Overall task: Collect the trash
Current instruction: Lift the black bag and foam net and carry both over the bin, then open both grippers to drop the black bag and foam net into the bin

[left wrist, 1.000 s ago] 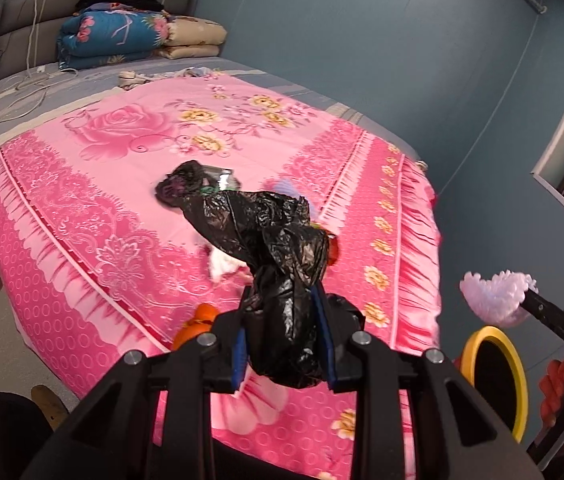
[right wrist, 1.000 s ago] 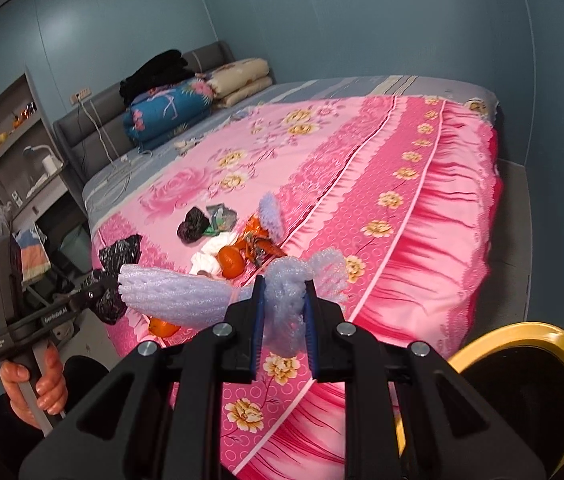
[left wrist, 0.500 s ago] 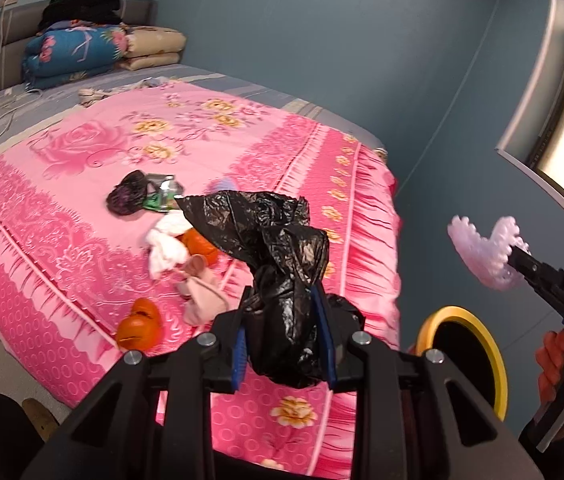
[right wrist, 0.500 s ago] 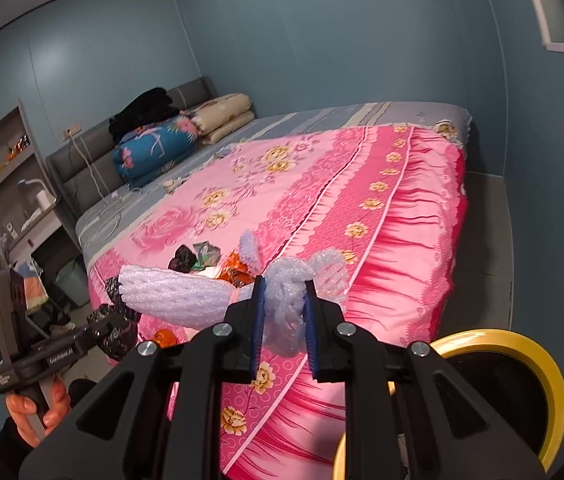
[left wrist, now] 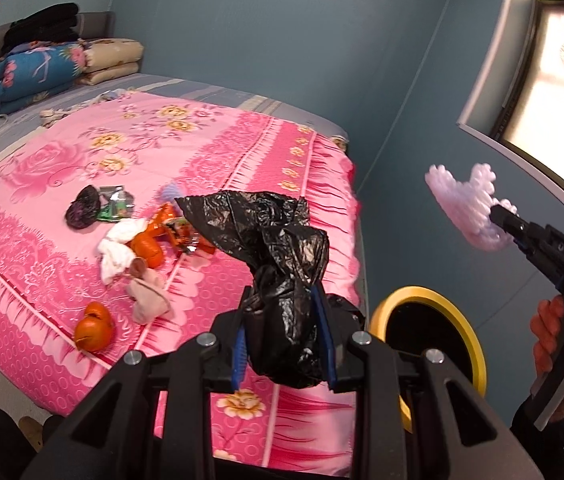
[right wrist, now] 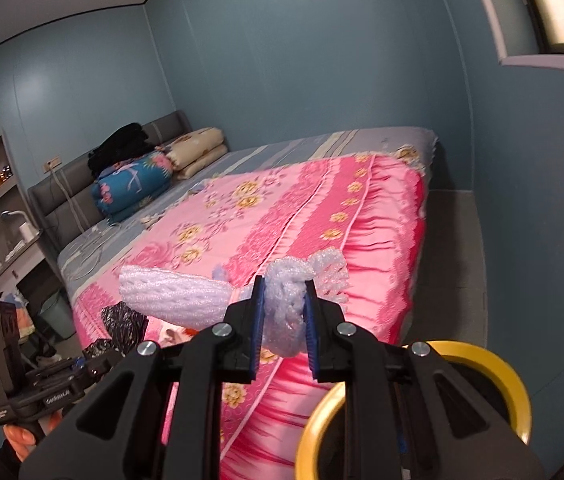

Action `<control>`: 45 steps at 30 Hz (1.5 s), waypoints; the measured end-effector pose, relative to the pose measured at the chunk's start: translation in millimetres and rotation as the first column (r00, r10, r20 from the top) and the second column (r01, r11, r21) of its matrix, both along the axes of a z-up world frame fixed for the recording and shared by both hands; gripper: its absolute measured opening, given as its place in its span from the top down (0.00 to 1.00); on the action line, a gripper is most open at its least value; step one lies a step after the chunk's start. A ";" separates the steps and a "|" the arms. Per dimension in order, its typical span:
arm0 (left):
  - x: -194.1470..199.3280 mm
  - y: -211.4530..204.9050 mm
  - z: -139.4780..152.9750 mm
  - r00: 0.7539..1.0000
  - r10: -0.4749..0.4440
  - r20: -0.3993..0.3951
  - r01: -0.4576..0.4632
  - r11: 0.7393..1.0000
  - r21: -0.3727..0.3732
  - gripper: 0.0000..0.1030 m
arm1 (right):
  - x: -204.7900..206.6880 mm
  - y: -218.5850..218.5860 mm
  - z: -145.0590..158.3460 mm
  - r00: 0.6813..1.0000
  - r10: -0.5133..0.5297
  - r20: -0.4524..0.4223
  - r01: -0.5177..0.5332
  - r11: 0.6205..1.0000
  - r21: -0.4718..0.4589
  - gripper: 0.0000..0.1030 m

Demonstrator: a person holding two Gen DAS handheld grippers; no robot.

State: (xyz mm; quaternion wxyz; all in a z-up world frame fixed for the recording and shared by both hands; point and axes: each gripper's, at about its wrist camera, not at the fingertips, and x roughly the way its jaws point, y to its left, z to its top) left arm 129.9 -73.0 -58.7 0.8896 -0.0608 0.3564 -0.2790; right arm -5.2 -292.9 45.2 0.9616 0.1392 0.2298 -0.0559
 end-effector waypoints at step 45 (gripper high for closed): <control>-64.8 -171.0 -41.6 0.889 -0.440 -0.130 0.446 0.894 0.028 0.74 | -65.2 -113.9 -35.3 0.942 -0.315 -0.115 0.321 0.947 0.032 0.82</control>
